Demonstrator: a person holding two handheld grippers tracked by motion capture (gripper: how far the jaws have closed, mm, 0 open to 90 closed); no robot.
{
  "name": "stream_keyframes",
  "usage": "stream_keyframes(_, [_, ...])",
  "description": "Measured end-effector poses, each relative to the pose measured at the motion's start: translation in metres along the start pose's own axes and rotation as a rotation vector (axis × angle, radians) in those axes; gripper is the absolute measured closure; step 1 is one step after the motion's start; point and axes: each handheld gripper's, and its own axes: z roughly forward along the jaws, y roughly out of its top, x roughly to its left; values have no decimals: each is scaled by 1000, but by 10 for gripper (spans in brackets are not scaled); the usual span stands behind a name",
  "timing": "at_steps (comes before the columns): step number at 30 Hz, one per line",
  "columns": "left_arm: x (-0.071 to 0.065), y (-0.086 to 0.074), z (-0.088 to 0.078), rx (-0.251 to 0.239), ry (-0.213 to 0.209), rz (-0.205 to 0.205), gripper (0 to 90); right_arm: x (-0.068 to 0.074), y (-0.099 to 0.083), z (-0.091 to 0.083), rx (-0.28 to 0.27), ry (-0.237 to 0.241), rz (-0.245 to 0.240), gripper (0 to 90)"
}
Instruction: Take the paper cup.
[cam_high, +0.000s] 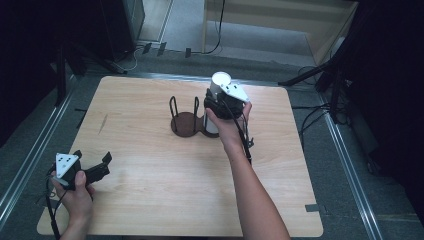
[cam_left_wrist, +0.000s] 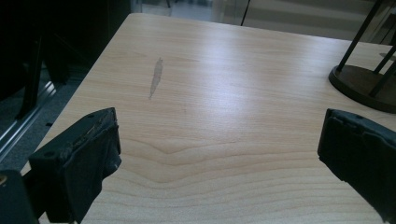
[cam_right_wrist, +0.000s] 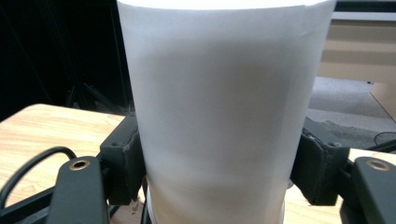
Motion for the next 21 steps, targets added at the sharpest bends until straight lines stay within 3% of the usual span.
stream_keyframes(7, [0, 0, 0, -2, 6, 0, 0, 1, 14, -10, -44, 17, 8, 314])
stream_keyframes(12, [0, 0, 0, -4, 9, -2, 0, 1, 22, -17, -87, -1, 0, 319])
stream_keyframes(18, [0, 0, 0, -6, -10, -3, 0, -1, 35, -30, -110, -6, 15, 318])
stream_keyframes(21, [-2, 1, 3, 17, -37, 21, 0, -4, 42, -40, -133, -12, 24, 314])
